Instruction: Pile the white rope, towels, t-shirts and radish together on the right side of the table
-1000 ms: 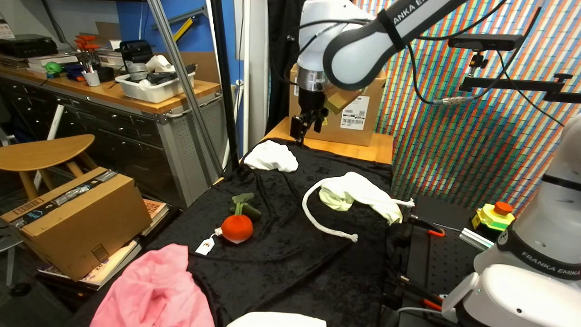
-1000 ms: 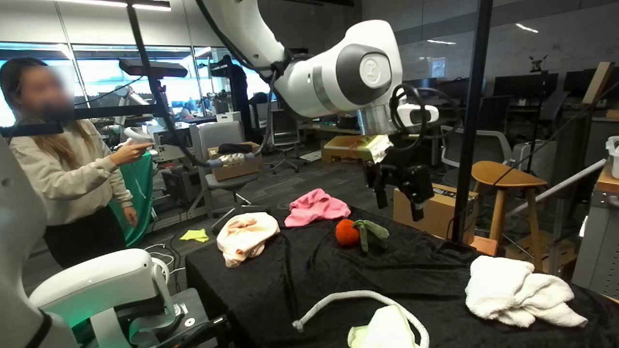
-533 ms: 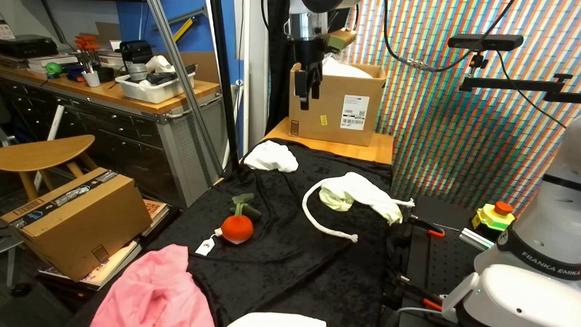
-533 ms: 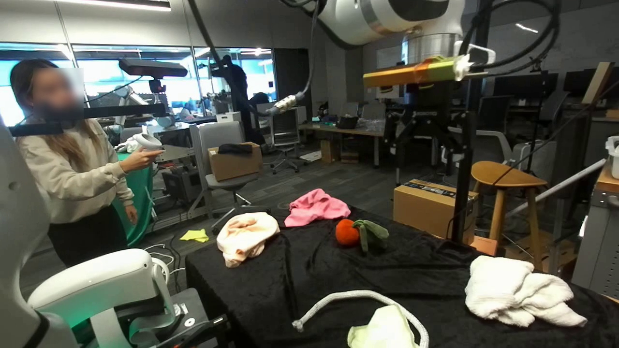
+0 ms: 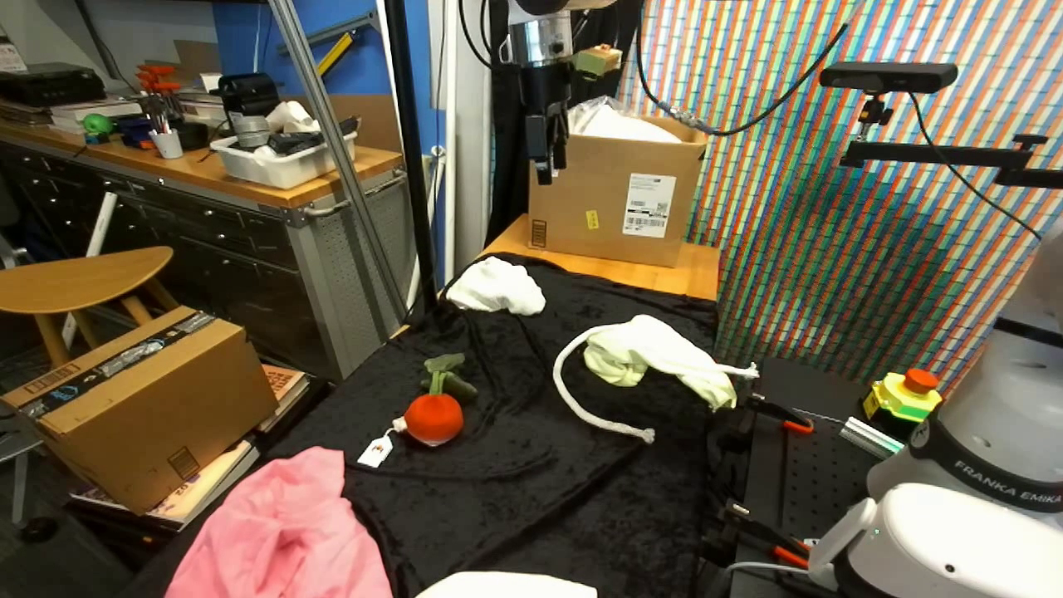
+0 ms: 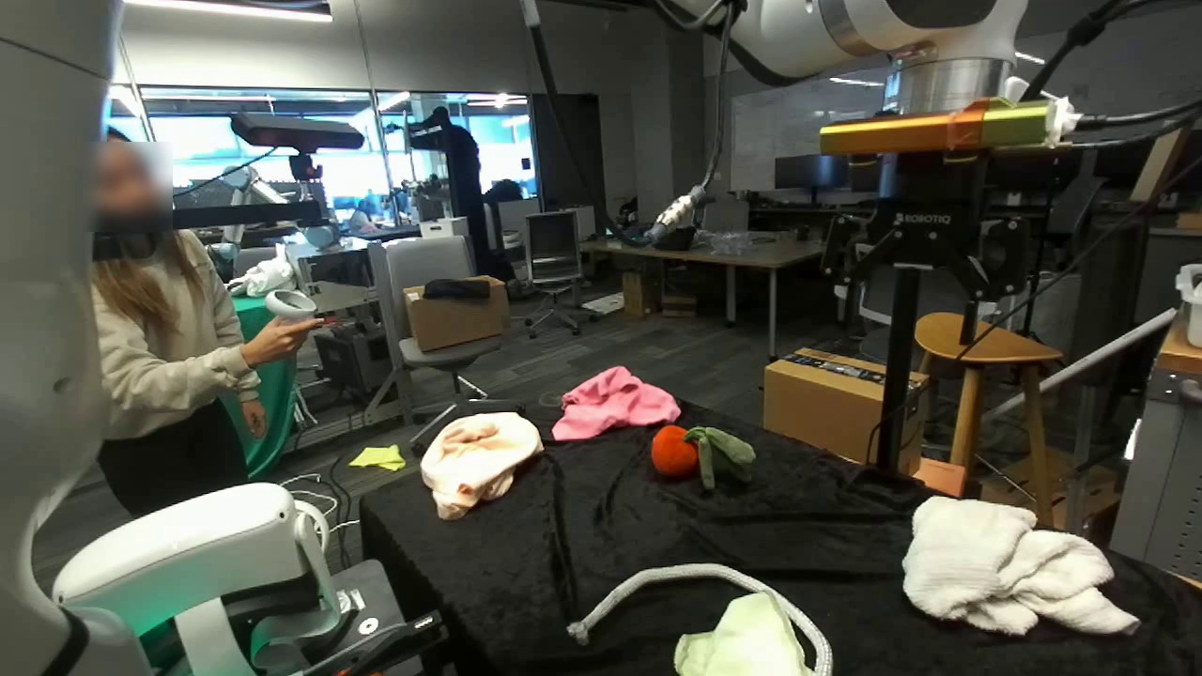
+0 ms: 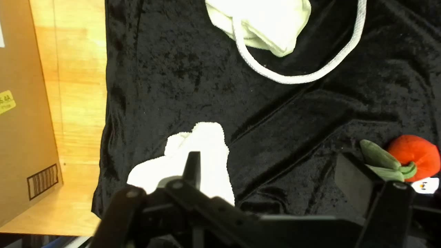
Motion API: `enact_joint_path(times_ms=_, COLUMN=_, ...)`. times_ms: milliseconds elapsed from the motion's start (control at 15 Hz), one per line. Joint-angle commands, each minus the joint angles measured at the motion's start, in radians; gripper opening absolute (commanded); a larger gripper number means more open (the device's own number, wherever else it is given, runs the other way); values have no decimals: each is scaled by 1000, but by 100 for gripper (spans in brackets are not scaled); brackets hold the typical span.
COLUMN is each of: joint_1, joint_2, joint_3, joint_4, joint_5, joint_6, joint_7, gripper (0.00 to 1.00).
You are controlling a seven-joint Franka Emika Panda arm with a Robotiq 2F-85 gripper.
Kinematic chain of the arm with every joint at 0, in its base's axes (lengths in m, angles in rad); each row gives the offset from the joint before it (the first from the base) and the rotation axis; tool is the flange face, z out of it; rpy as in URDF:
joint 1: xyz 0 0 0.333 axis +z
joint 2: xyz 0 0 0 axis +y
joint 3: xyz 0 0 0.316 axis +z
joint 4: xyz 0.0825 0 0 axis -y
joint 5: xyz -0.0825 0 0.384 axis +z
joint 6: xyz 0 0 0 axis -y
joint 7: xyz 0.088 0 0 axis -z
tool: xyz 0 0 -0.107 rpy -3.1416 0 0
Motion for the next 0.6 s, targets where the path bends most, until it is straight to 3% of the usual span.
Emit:
enact_joint_path(times_ms=0, joint_1=-24, joint_2=116, joint_3=15, joint_4=141, joint_5=33, joint_6=-16, joint_7=-15, gripper=100)
enact_joint_path(times_ms=533, joint_1=-46, joint_2=237, joint_3=19, joint_4=154, joint_5=47, joint_6=132, joint_7=40, gripper=100)
